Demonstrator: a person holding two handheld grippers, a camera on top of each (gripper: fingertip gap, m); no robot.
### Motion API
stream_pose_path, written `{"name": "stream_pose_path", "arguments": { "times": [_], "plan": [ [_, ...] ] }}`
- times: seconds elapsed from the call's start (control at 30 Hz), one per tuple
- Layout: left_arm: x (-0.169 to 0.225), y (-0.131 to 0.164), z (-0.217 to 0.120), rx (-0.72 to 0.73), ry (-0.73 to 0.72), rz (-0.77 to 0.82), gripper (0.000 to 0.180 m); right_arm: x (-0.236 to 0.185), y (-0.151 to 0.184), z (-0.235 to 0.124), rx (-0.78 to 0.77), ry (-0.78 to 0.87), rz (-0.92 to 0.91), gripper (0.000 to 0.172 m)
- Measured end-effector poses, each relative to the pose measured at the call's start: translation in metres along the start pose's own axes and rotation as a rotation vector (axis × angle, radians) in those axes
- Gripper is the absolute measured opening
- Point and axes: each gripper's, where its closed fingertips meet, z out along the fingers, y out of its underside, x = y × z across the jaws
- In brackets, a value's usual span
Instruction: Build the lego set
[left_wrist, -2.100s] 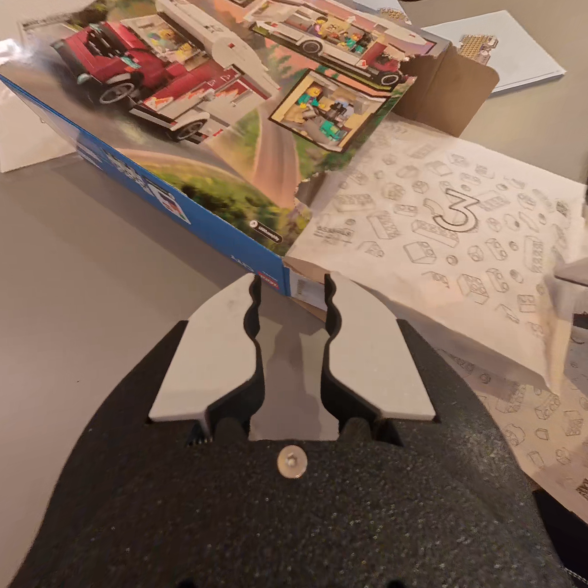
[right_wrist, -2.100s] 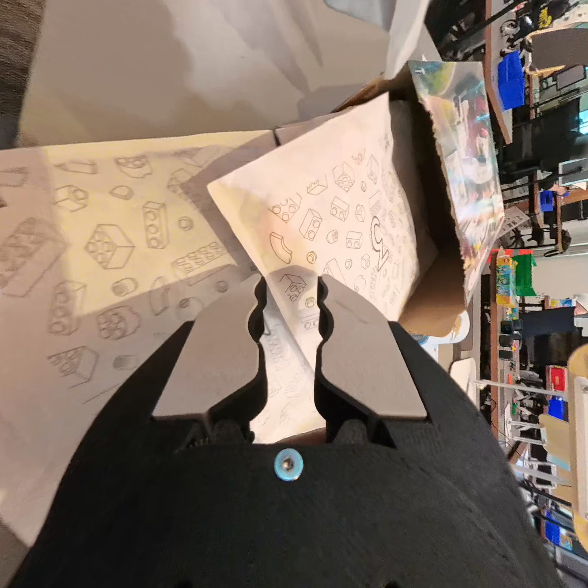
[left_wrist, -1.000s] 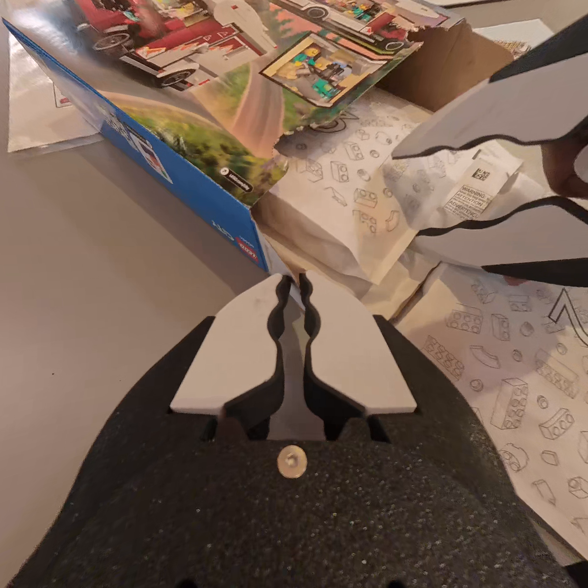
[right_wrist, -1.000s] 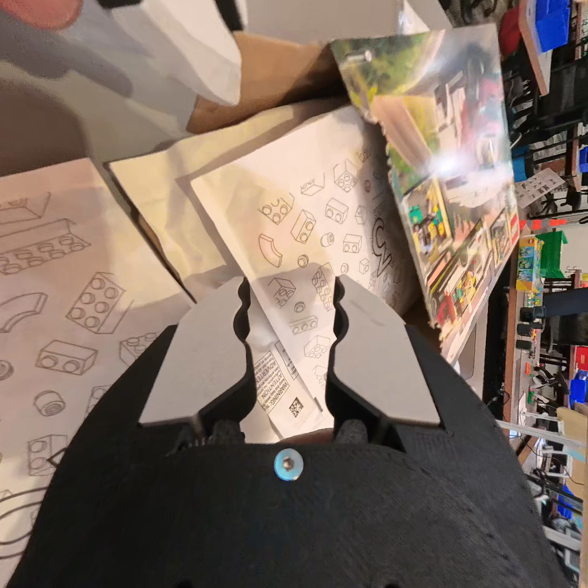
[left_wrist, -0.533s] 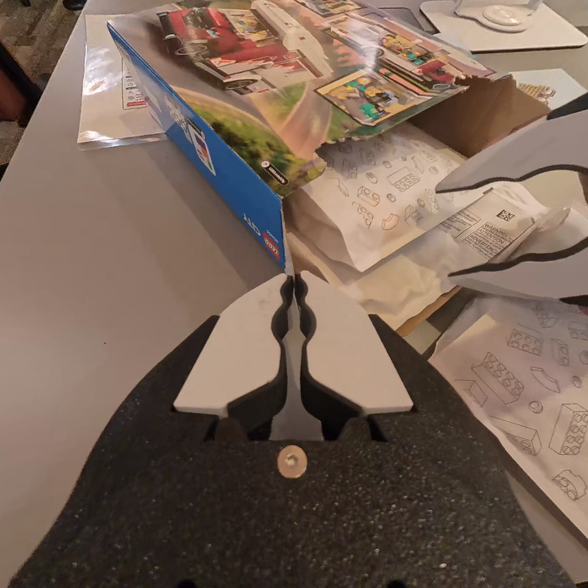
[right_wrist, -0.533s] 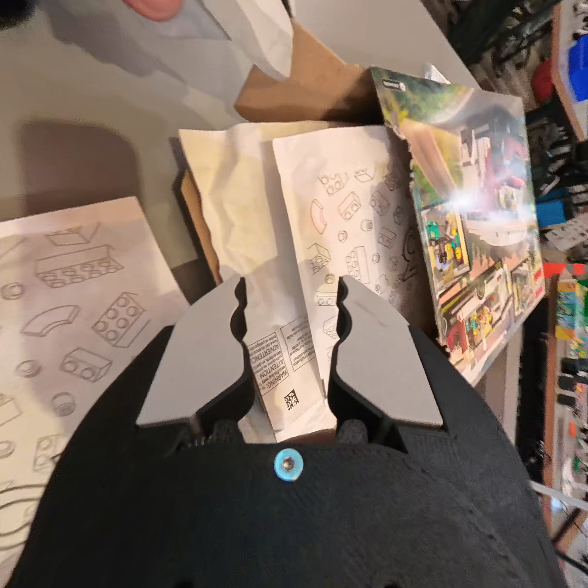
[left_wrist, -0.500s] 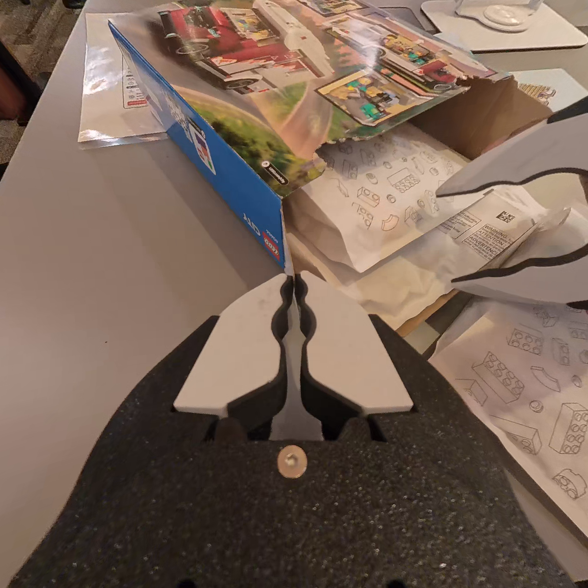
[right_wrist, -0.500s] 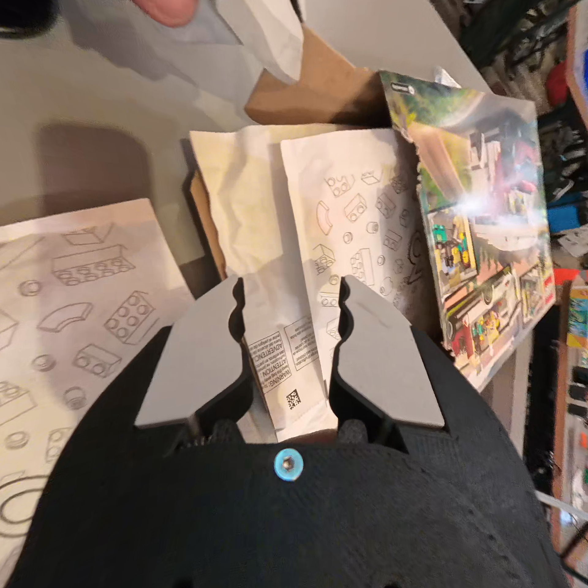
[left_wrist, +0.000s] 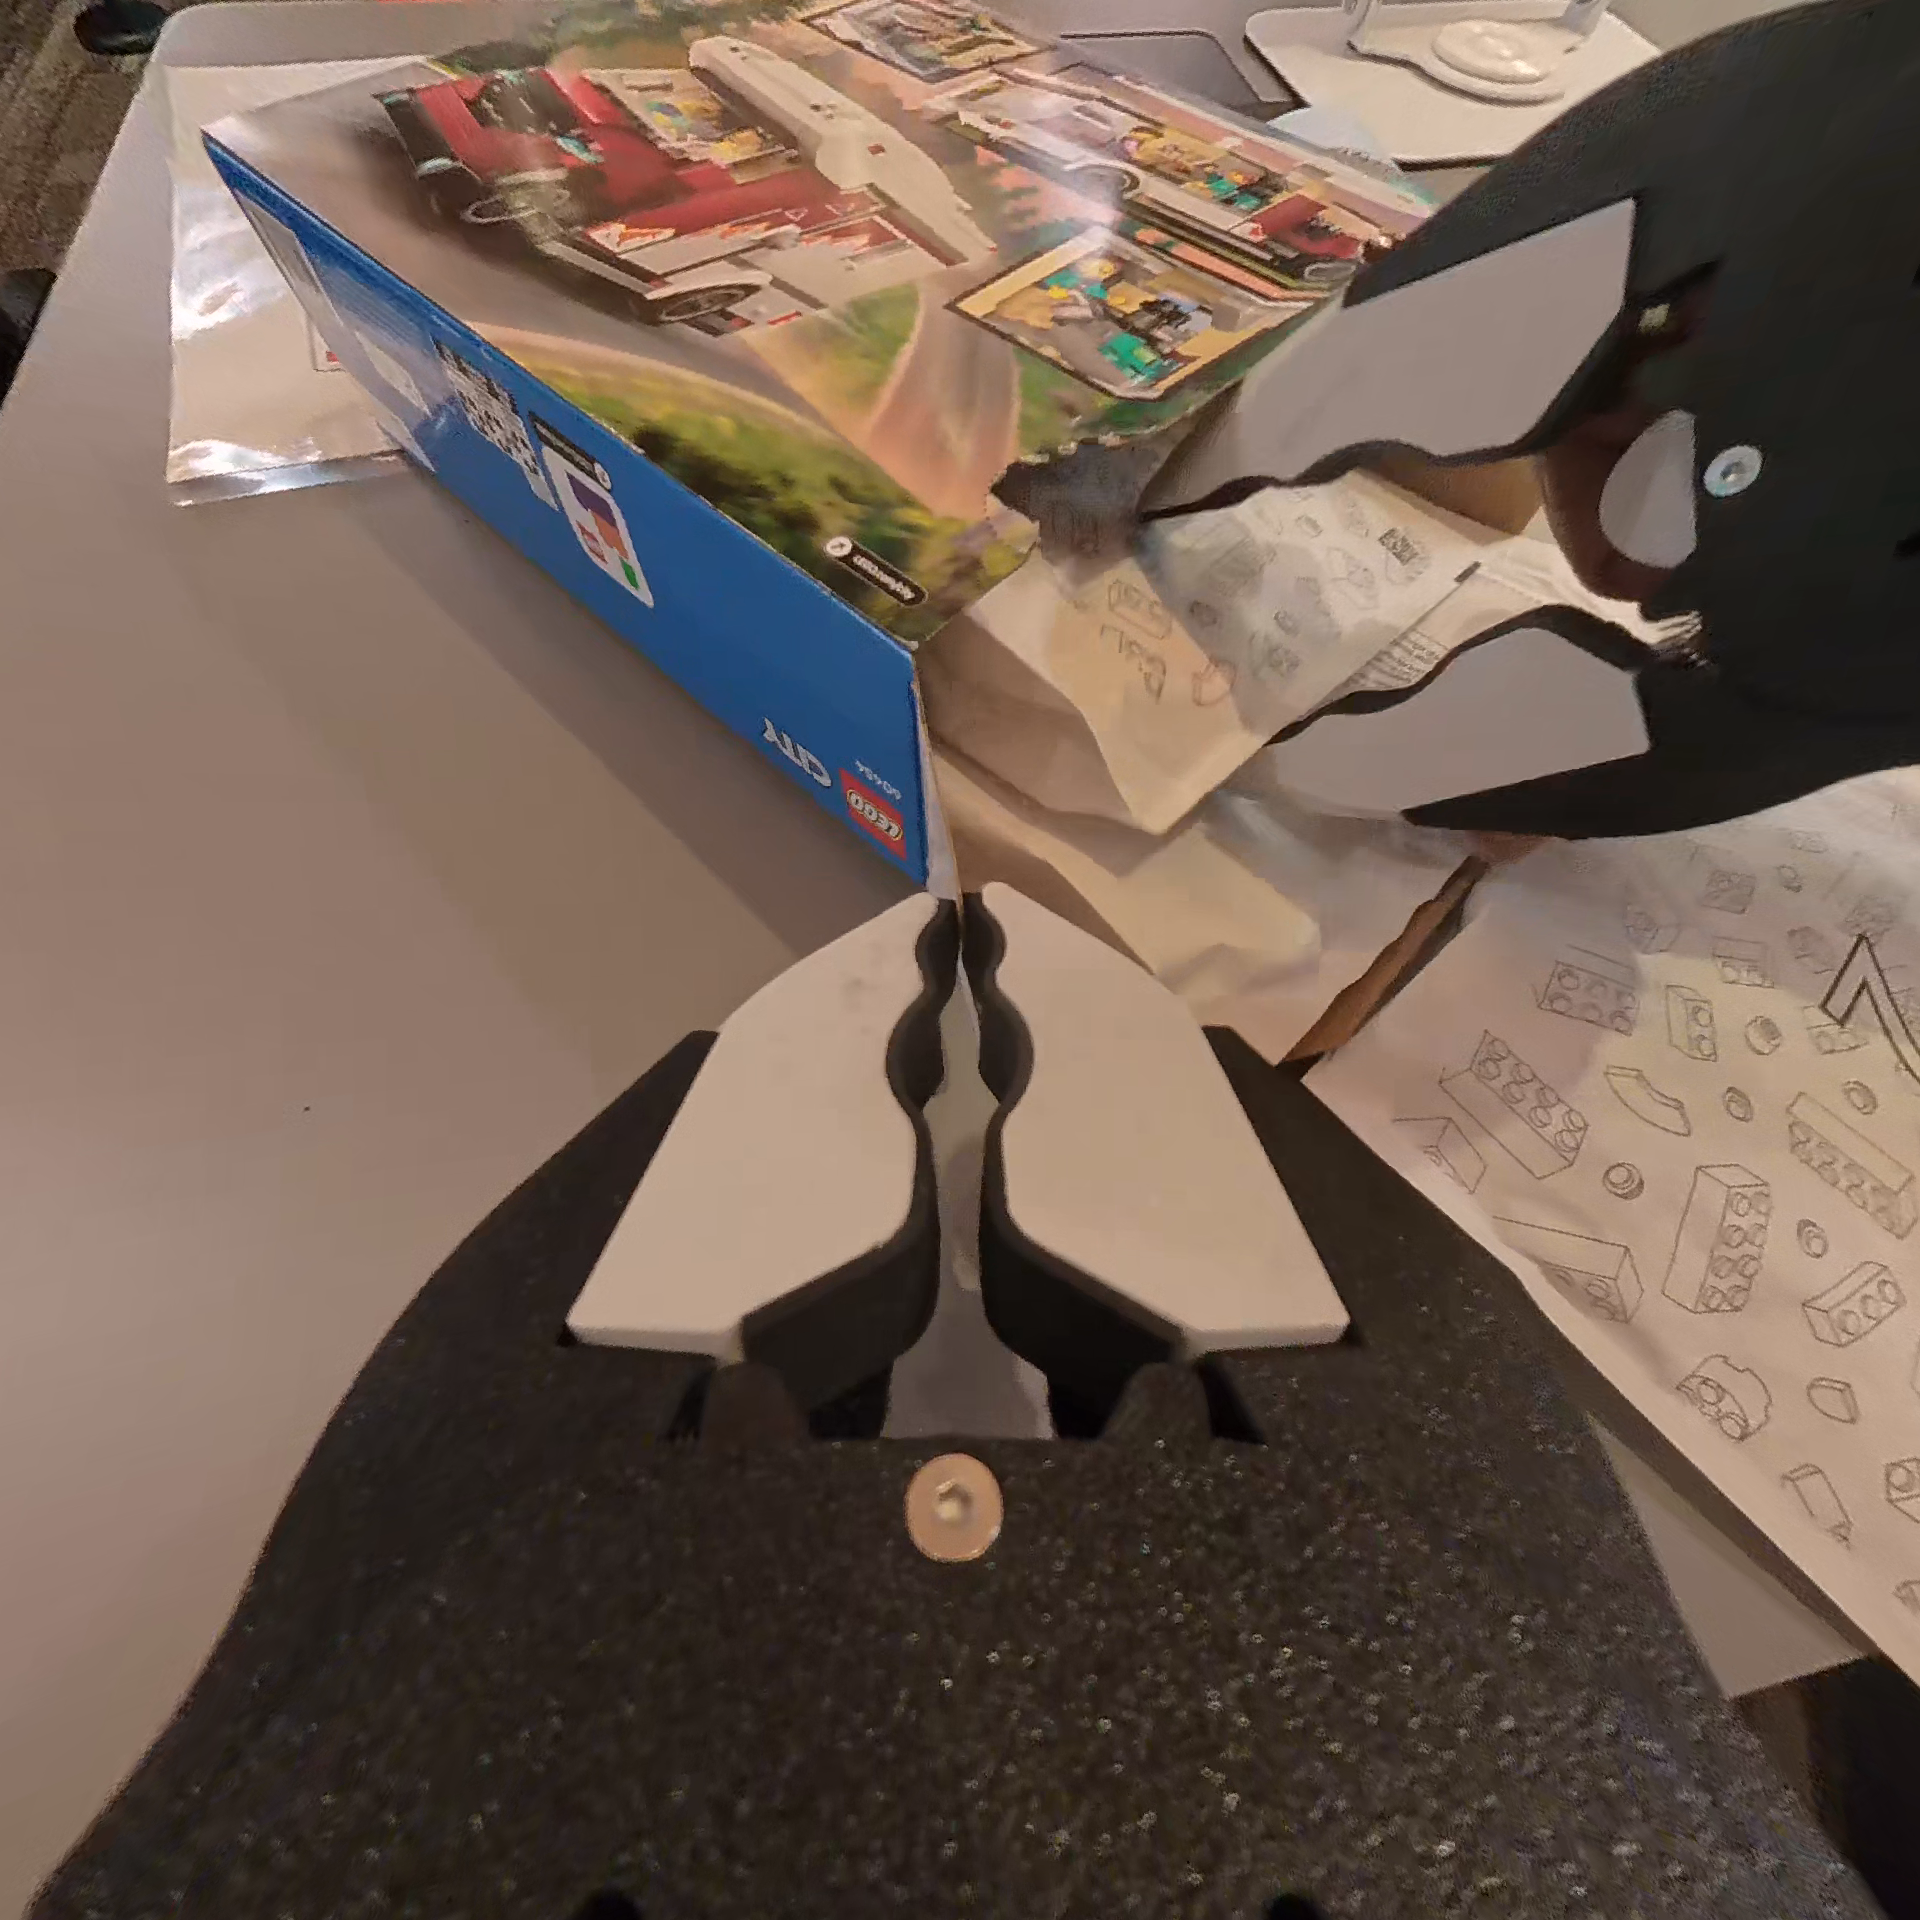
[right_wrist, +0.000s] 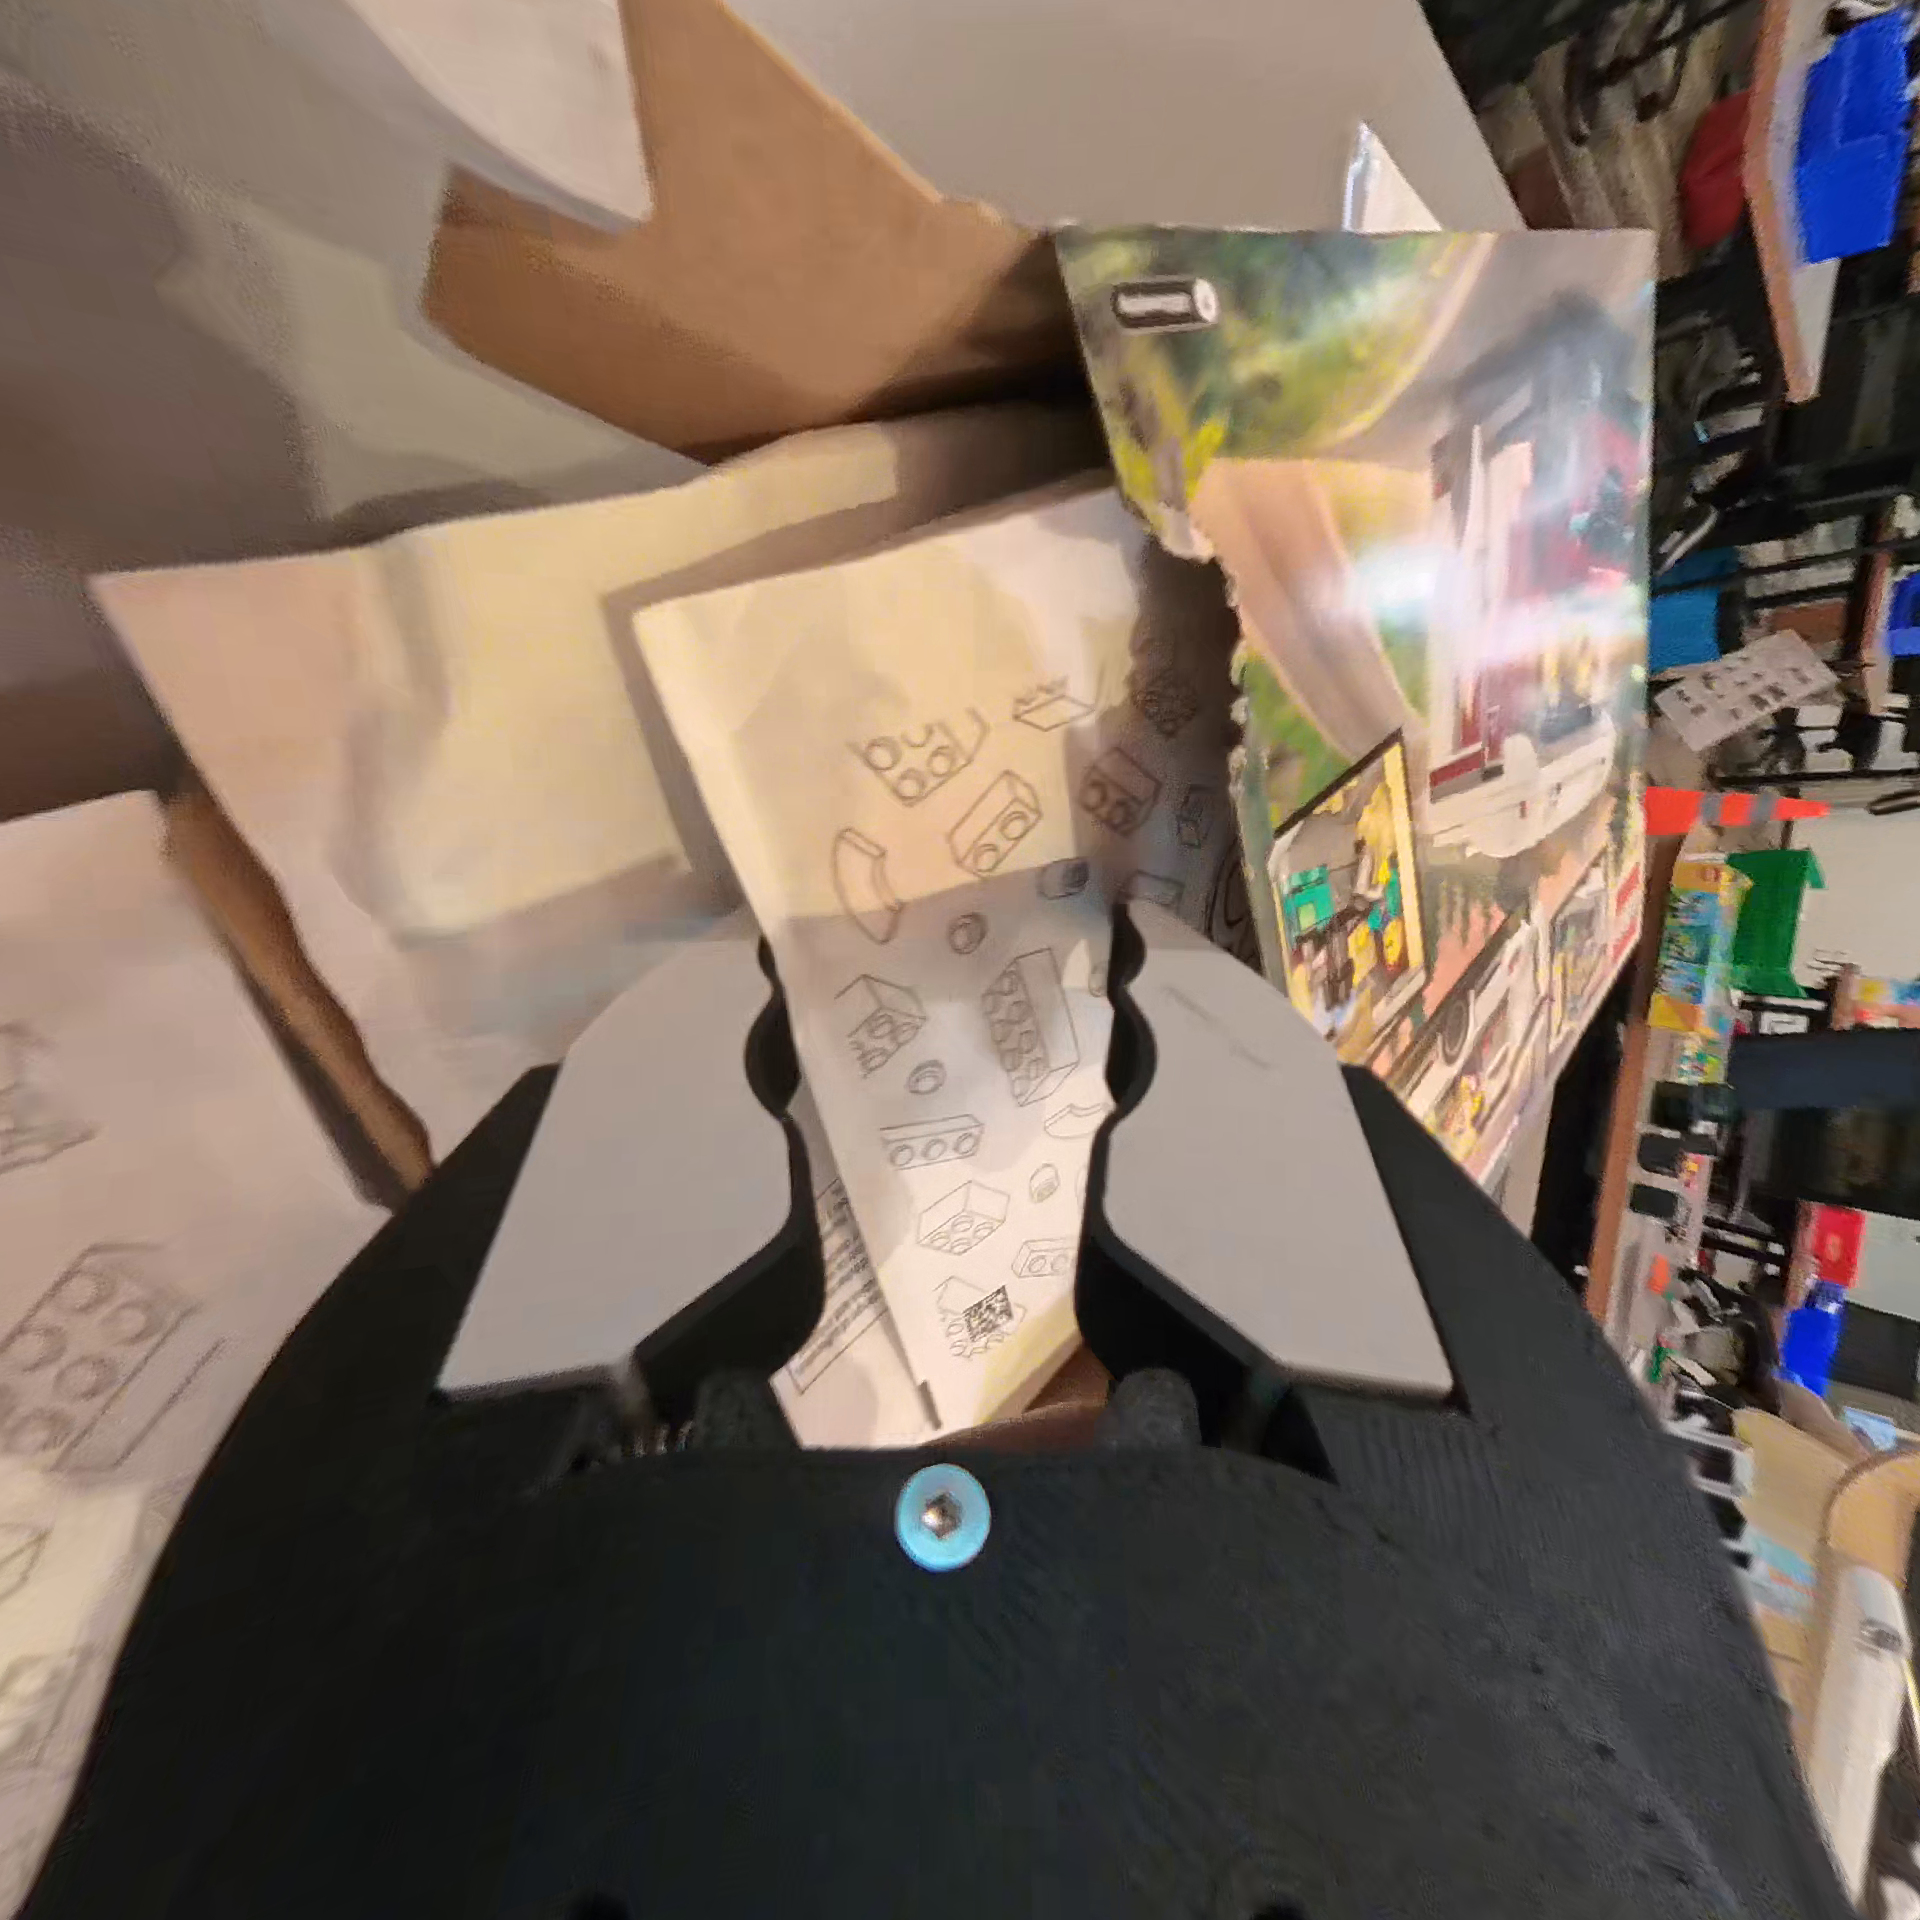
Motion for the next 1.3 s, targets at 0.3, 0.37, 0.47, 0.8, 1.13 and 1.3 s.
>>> {"name": "stream_pose_path", "arguments": {
  "times": [0.3, 0.37, 0.47, 0.8, 1.13, 1.3],
  "plan": [
    [-0.014, 0.006, -0.009, 0.010, -0.034, -0.043, 0.001, -0.046, -0.033, -0.037, 0.181, -0.234, 0.005, 0.063],
    [-0.014, 0.007, -0.009, 0.006, -0.031, -0.045, 0.001, -0.051, -0.031, -0.033, 0.159, -0.236, -0.023, 0.066],
    [-0.014, 0.009, -0.010, 0.005, -0.033, -0.046, 0.001, -0.056, -0.036, -0.035, 0.185, -0.284, 0.008, 0.066],
    [-0.012, 0.011, -0.013, -0.002, -0.033, -0.041, 0.002, -0.060, -0.048, -0.029, 0.182, -0.289, 0.005, 0.068],
    [-0.011, 0.012, -0.017, 0.003, -0.031, -0.035, 0.001, -0.026, -0.049, -0.018, 0.132, -0.018, -0.032, 0.062],
    [-0.019, 0.011, -0.021, 0.012, -0.059, -0.046, 0.001, -0.020, -0.044, -0.022, 0.116, 0.036, -0.086, 0.056]
  ]
}}
